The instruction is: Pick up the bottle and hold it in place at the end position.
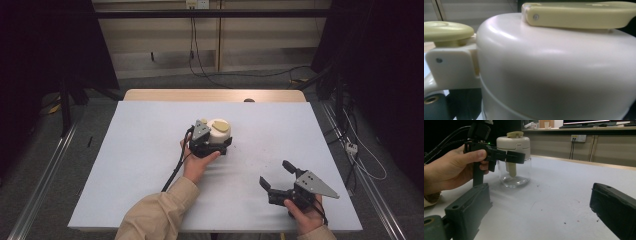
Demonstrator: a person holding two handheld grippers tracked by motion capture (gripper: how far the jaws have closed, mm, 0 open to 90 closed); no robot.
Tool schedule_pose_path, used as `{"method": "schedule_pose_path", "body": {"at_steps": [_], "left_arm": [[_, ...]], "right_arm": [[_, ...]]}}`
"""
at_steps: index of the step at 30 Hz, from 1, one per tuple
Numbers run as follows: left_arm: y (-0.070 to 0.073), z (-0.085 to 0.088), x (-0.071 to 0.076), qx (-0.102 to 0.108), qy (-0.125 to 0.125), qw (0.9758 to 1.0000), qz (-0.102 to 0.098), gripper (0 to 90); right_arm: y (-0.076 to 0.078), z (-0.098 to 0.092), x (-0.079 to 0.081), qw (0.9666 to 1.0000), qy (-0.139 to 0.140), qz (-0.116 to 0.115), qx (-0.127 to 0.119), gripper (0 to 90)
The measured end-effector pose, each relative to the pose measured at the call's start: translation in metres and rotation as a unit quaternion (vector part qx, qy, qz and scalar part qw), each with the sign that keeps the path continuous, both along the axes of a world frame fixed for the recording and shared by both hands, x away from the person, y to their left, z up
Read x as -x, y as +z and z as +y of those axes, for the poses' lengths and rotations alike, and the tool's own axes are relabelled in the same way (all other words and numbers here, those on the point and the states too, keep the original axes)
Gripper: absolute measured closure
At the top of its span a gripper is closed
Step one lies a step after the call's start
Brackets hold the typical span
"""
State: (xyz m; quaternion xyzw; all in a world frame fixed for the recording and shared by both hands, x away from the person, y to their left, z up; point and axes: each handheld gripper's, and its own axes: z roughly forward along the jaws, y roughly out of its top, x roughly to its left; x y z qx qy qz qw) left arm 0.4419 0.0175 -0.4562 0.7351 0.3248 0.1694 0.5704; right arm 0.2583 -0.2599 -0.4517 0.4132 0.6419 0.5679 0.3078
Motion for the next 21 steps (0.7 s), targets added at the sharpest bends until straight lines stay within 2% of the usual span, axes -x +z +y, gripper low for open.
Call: {"method": "schedule_pose_path", "body": {"at_steps": [16,21], "left_arm": [[-0.0010,0.0004,0.0015,0.003,0.001,1.0000,0.000,5.4],[-0.0021,0.0023,0.0026,-0.002,-0.002,1.0000,-0.002,5.3]], "right_arm": [[0.0001,0.0017,-0.0033,1.0000,0.002,0.004,0.003,2.7],[-0.0005,0.0023,-0.0039,1.0000,0.003,0.009,-0.001,2.6]]}}
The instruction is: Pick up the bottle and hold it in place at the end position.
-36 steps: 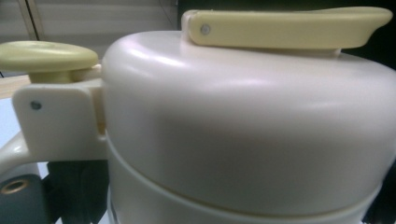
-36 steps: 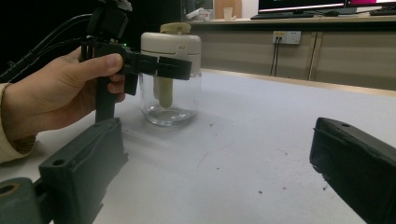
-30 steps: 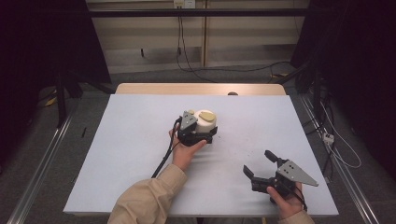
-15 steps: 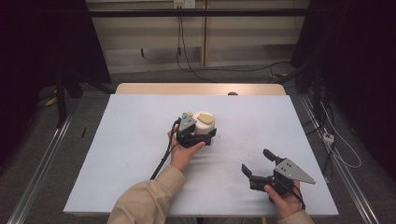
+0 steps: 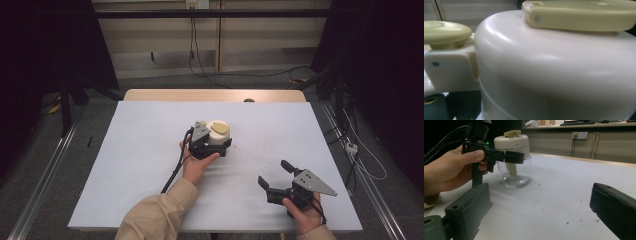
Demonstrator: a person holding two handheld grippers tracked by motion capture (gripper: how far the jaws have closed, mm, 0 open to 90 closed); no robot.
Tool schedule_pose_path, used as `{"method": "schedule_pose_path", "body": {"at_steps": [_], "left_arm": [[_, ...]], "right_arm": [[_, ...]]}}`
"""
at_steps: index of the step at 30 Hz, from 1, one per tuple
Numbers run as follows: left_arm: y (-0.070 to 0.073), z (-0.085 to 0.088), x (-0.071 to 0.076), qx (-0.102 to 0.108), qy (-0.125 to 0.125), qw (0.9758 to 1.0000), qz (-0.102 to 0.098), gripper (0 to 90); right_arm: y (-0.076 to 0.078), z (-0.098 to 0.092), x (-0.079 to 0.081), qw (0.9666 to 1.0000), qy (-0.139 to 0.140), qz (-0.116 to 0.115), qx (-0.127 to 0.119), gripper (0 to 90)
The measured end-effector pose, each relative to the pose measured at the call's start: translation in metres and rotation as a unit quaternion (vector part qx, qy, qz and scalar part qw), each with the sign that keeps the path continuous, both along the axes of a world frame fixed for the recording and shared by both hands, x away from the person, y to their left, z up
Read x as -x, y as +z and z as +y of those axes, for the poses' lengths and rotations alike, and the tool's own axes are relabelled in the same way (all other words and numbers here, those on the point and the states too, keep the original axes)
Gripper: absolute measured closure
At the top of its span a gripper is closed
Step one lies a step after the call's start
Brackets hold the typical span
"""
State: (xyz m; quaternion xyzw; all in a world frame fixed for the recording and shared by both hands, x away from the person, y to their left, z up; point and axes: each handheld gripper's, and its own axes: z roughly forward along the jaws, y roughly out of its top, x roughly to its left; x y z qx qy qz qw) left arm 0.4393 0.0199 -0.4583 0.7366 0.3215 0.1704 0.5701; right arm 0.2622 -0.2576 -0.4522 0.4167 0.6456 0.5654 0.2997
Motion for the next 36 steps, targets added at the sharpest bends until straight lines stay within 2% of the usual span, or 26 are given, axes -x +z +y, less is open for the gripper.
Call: {"method": "schedule_pose_path", "body": {"at_steps": [9,13,18,36], "left_arm": [[0.001,0.000,0.000,-0.004,-0.002,1.0000,0.004,5.2],[0.001,0.001,0.000,-0.004,-0.003,1.0000,0.004,5.2],[0.001,0.001,0.000,-0.005,-0.005,1.0000,0.003,5.2],[0.001,0.002,0.000,-0.009,-0.011,0.9999,0.001,5.2]], "right_arm": [[0.000,0.004,-0.003,0.9999,0.004,0.006,0.010,2.6],[0.002,0.006,-0.007,0.9998,0.007,0.020,0.002,2.8],[0.004,0.012,-0.014,0.9991,0.013,0.040,0.005,2.7],[0.017,0.032,-0.052,0.9957,0.029,0.087,0.016,6.2]]}}
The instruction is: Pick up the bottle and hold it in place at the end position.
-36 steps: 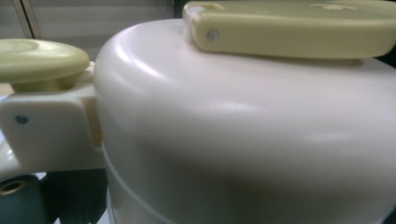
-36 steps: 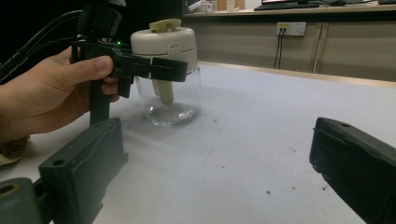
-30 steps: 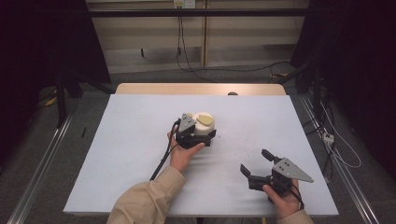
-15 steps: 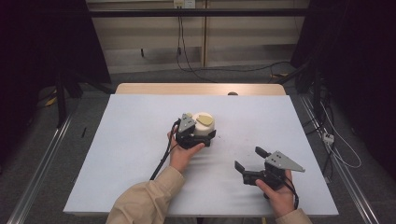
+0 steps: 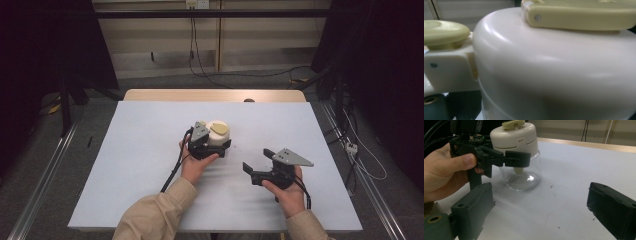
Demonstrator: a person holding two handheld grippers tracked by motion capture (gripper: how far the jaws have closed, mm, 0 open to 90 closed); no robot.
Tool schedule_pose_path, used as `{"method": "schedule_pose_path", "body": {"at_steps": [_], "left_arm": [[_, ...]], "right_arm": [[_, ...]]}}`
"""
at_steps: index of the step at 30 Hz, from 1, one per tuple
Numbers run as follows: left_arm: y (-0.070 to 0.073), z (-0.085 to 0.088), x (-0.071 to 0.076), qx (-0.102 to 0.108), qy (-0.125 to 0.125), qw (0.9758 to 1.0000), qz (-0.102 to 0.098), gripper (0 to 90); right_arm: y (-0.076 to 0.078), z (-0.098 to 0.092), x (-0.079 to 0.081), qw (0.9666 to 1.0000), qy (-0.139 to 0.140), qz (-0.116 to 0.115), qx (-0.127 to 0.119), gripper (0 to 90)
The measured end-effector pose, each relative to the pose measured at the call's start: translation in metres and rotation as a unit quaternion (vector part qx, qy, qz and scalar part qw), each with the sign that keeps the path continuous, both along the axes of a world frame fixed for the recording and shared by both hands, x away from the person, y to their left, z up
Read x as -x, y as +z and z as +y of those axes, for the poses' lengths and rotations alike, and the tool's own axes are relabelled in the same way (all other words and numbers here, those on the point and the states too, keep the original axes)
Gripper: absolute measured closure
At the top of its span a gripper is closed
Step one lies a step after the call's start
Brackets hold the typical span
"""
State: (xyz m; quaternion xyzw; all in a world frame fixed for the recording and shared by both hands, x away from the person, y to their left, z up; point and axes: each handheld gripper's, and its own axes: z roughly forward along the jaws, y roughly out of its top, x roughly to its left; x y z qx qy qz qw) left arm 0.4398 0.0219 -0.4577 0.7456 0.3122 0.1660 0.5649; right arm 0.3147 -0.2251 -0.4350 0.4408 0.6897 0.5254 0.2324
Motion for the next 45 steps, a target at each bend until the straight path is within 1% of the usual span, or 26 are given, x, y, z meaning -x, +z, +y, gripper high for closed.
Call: {"method": "schedule_pose_path", "body": {"at_steps": [2,7,12,15,18,24,26,28,31,34,40,45], "left_arm": [[0.000,0.000,0.000,-0.001,0.000,1.0000,0.000,5.2],[0.000,0.000,0.000,-0.001,0.001,1.0000,0.002,5.2],[0.000,0.000,0.000,-0.002,0.000,1.0000,0.002,5.2],[0.000,0.000,0.000,-0.003,-0.001,1.0000,0.002,5.2],[0.000,0.000,0.000,-0.002,0.001,1.0000,0.002,5.2],[0.000,0.000,0.000,-0.002,0.000,1.0000,0.002,5.2],[0.000,0.000,0.000,-0.002,0.000,1.0000,0.003,5.2],[0.001,0.000,0.000,-0.003,0.001,1.0000,0.002,5.2],[0.001,0.000,0.000,-0.003,0.001,1.0000,0.002,5.2],[0.001,0.000,0.000,-0.003,0.000,1.0000,0.003,5.2],[0.001,0.000,0.000,-0.004,0.000,1.0000,0.003,5.2],[0.001,0.000,0.000,-0.004,0.001,1.0000,0.003,5.2]], "right_arm": [[0.002,0.002,-0.004,1.0000,0.003,0.004,0.001,8.2],[0.008,0.007,-0.015,1.0000,0.005,0.004,-0.004,16.3],[0.015,0.010,-0.026,0.9999,0.011,0.008,-0.006,29.6],[0.018,0.013,-0.032,0.9996,0.022,0.013,-0.009,36.4],[0.022,0.017,-0.037,0.9995,0.029,0.010,0.004,41.2],[0.027,0.023,-0.042,0.9992,0.039,0.010,0.007,49.1],[0.029,0.024,-0.043,0.9990,0.042,0.010,0.011,54.1],[0.031,0.026,-0.045,0.9988,0.047,0.011,0.012,62.9],[0.033,0.028,-0.047,0.9984,0.054,0.008,0.018,72.5],[0.034,0.030,-0.049,0.9980,0.059,0.009,0.020,80.9],[0.035,0.034,-0.054,0.9974,0.067,0.014,0.019,89.4],[0.034,0.036,-0.056,0.9971,0.071,0.018,0.018,90.0]]}}
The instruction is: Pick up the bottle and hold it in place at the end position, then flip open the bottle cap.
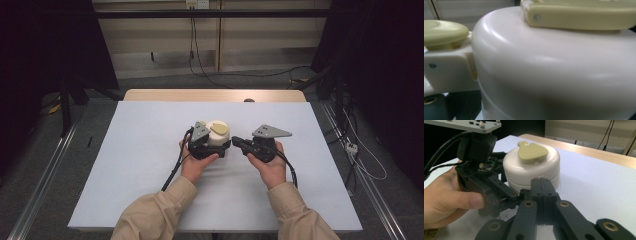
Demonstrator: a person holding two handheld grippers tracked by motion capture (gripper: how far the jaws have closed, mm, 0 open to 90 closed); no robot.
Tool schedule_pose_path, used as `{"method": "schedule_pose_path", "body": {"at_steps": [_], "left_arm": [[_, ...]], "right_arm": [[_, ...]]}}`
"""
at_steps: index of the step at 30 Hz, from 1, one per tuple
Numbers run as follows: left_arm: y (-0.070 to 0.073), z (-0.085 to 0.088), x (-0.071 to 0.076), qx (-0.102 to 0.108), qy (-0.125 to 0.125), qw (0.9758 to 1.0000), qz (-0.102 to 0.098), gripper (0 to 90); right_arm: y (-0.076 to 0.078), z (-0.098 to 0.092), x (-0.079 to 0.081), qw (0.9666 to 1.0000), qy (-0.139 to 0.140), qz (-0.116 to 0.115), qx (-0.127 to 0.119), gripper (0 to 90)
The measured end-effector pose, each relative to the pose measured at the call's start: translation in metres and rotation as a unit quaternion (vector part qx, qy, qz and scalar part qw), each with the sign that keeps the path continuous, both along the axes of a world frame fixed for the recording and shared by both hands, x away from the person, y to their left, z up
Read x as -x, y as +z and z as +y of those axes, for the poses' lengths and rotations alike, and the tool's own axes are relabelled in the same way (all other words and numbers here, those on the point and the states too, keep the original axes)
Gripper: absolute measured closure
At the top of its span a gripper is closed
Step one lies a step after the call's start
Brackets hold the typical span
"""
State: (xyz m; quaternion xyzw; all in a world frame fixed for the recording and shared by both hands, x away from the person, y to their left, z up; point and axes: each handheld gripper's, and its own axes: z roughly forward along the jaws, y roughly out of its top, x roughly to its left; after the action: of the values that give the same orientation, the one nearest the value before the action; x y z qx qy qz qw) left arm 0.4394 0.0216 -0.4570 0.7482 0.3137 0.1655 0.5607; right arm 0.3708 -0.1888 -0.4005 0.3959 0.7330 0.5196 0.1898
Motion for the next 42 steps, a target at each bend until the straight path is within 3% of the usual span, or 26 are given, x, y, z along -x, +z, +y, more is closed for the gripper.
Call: {"method": "schedule_pose_path", "body": {"at_steps": [15,42], "left_arm": [[0.000,0.000,0.000,0.001,0.001,1.0000,0.003,5.2],[0.000,0.000,0.000,-0.001,0.001,1.0000,0.000,5.2]], "right_arm": [[0.008,0.007,-0.010,0.9999,0.003,0.004,0.012,90.0],[0.007,0.011,-0.017,0.9997,0.015,0.011,0.014,90.0]]}}
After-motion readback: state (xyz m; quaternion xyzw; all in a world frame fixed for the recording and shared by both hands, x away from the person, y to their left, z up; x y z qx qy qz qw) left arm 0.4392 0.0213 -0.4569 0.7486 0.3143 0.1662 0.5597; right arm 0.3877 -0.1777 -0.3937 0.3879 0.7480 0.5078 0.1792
